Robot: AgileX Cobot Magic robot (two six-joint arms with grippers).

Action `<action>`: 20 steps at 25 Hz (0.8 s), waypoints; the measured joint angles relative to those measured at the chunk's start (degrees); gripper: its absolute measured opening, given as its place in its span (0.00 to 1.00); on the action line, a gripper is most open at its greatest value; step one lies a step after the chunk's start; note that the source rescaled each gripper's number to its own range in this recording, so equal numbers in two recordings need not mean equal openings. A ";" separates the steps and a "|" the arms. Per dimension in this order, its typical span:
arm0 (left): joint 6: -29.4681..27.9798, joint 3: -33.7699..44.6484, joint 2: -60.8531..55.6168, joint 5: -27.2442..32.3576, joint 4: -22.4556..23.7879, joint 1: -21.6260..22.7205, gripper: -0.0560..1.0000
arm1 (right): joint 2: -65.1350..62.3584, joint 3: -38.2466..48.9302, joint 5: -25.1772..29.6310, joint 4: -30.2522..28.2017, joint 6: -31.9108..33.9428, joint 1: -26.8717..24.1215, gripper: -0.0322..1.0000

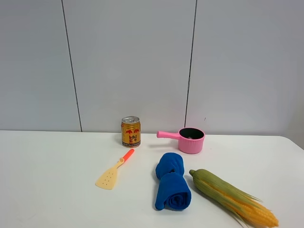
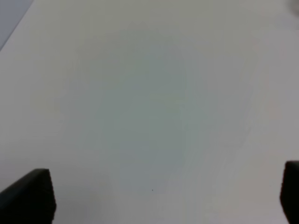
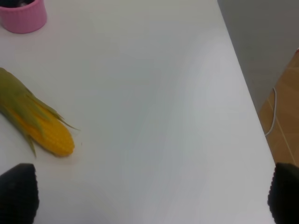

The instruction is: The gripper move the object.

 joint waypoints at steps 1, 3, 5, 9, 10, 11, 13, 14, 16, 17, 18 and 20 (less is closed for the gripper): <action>0.00 0.00 0.00 0.00 0.00 0.00 1.00 | 0.00 0.00 0.00 0.00 0.00 0.00 1.00; 0.00 0.00 0.00 0.00 0.00 0.00 1.00 | 0.00 0.00 0.00 -0.04 0.00 0.00 1.00; 0.00 0.00 0.00 0.00 0.00 0.00 1.00 | 0.00 0.00 0.00 -0.04 0.00 0.00 1.00; 0.00 0.00 0.00 0.00 0.00 0.00 1.00 | 0.00 0.00 0.00 -0.04 0.00 0.00 1.00; 0.00 0.00 0.00 0.00 0.00 0.00 1.00 | 0.00 0.00 0.00 -0.04 0.00 0.00 1.00; 0.00 0.00 0.00 0.00 0.00 0.00 1.00 | 0.00 0.00 0.00 -0.04 0.00 0.00 1.00; 0.00 0.00 0.00 0.00 0.00 0.00 1.00 | 0.00 0.00 0.00 -0.04 0.00 0.00 1.00; 0.00 0.00 0.00 0.00 0.00 0.00 1.00 | 0.00 0.00 0.00 -0.04 0.00 0.00 1.00; 0.00 0.00 0.00 0.00 0.00 0.00 1.00 | 0.00 0.00 0.00 -0.04 0.00 0.00 1.00; 0.00 0.00 0.00 0.00 0.00 0.00 1.00 | 0.00 0.00 0.00 -0.04 0.00 0.00 1.00; 0.00 0.00 0.00 0.00 0.00 0.00 1.00 | 0.00 0.00 0.00 -0.04 0.00 0.00 1.00; 0.00 0.00 0.00 0.00 0.00 0.00 1.00 | 0.00 0.00 0.00 -0.04 0.00 0.00 1.00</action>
